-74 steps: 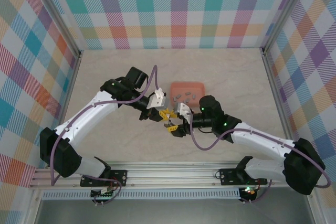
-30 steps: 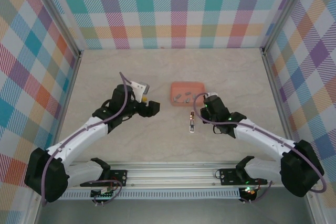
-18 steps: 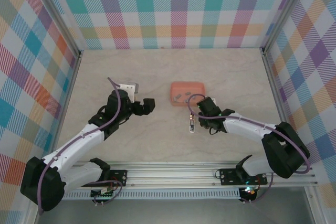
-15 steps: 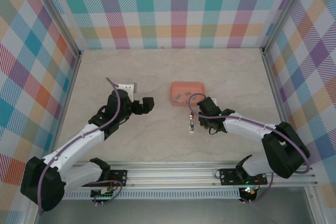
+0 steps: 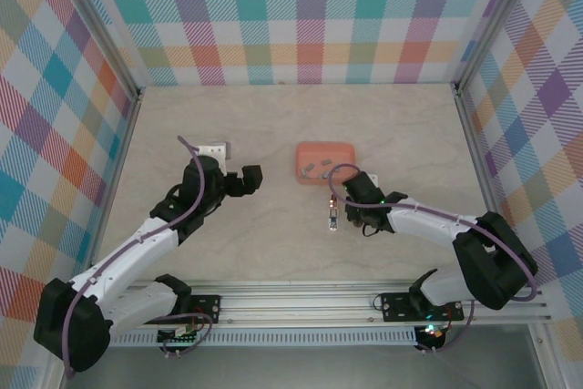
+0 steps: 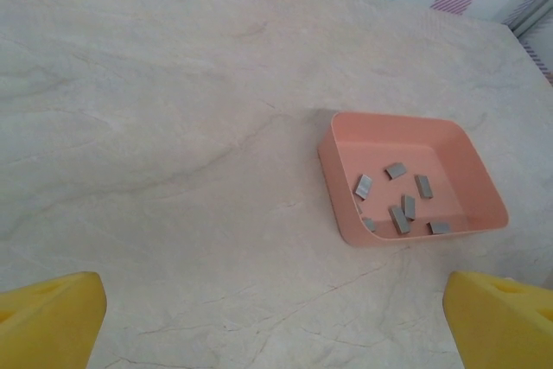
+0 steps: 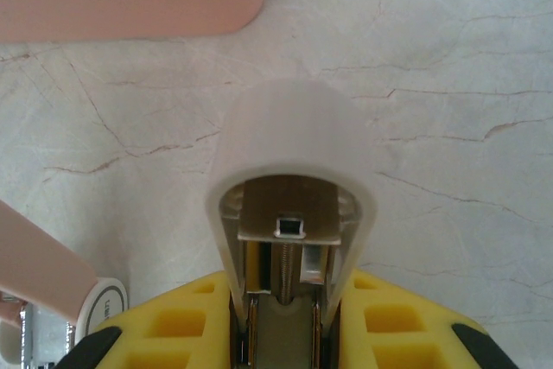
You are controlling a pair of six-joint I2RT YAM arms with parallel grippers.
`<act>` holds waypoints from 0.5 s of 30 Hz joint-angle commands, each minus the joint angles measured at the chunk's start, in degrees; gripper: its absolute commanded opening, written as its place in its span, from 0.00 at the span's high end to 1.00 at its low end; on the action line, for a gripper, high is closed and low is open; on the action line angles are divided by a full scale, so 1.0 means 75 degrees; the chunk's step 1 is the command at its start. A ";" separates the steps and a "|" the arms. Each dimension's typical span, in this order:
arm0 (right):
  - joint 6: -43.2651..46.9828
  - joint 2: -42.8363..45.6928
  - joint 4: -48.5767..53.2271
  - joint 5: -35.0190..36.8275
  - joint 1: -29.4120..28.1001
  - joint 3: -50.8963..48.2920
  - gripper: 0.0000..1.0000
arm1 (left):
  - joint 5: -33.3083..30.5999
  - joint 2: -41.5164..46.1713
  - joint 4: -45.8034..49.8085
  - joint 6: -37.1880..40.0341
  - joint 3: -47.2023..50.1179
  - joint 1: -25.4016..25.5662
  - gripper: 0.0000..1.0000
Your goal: Load the staples into the stapler
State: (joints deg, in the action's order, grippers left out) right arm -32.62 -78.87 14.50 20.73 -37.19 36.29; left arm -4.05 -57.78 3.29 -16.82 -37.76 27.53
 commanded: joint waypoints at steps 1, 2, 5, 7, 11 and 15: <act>-0.0103 -0.0100 -0.0134 -0.0136 -0.0054 -0.0070 0.81 | -0.0079 0.0122 0.0411 0.0441 -0.0324 -0.0061 0.00; -0.0087 -0.0101 -0.0140 -0.0139 -0.0045 -0.0080 0.80 | -0.0061 0.0109 0.0456 0.0511 -0.0384 -0.0061 0.00; 0.0016 -0.0147 -0.0216 -0.0163 -0.0045 -0.0080 0.79 | 0.0412 0.0032 0.0510 0.0719 -0.0527 -0.0061 0.00; 0.0096 -0.0205 -0.0214 -0.0174 -0.0050 -0.0042 0.79 | 0.0763 -0.0033 0.0596 0.0883 -0.0669 -0.0061 0.00; 0.0133 -0.0303 -0.0216 -0.0235 -0.0045 -0.0036 0.78 | 0.0896 -0.0089 0.0960 0.1281 -0.1036 -0.0066 0.00; 0.0103 -0.0382 -0.0276 -0.0317 -0.0050 -0.0093 0.77 | 0.1389 -0.0150 0.1271 0.2181 -0.1394 -0.0062 0.00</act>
State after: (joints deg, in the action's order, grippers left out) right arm -32.16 -81.28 13.26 19.11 -37.19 36.29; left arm 2.63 -58.46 10.13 -6.44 -45.34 27.53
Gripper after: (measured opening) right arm 0.233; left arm 0.998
